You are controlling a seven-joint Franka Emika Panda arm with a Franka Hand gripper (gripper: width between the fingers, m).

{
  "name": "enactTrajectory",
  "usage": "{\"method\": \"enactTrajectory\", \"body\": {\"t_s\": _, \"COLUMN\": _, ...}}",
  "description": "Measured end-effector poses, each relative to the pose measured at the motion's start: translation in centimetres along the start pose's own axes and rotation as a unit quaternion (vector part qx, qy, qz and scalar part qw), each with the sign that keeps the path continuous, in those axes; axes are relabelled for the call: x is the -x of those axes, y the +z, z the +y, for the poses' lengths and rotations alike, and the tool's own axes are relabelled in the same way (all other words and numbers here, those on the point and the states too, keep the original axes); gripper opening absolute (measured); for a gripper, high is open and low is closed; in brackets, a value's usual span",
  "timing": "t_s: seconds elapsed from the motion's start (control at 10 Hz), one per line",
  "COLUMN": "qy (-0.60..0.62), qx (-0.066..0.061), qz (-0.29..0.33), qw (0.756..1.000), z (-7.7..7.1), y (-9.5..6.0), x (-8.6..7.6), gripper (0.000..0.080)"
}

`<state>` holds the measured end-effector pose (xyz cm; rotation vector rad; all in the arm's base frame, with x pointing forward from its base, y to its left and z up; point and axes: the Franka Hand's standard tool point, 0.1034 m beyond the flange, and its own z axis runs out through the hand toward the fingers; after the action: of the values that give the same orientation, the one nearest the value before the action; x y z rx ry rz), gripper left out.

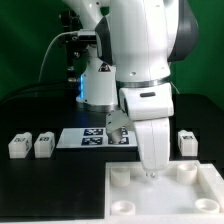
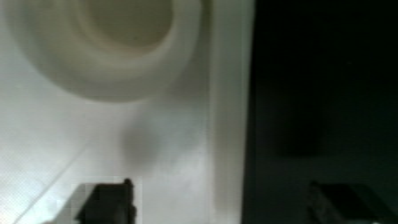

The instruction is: Assemble one leg

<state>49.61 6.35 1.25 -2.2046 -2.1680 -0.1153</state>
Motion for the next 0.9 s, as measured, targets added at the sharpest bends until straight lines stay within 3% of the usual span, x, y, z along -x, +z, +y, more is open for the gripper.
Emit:
{"method": "enactTrajectory", "body": {"t_s": 0.1, "qy": 0.000, "qx": 0.000, "qz": 0.000, "qw": 1.000, "z": 0.00, "y": 0.00, "x": 0.02, "gripper": 0.0591}}
{"method": "enactTrajectory", "body": {"t_s": 0.2, "qy": 0.000, "qx": 0.000, "qz": 0.000, "qw": 1.000, "z": 0.00, "y": 0.00, "x": 0.04, "gripper": 0.0631}}
{"method": "enactTrajectory", "body": {"t_s": 0.9, "qy": 0.001, "qx": 0.000, "qz": -0.001, "qw": 1.000, "z": 0.01, "y": 0.00, "x": 0.16, "gripper": 0.0649}}
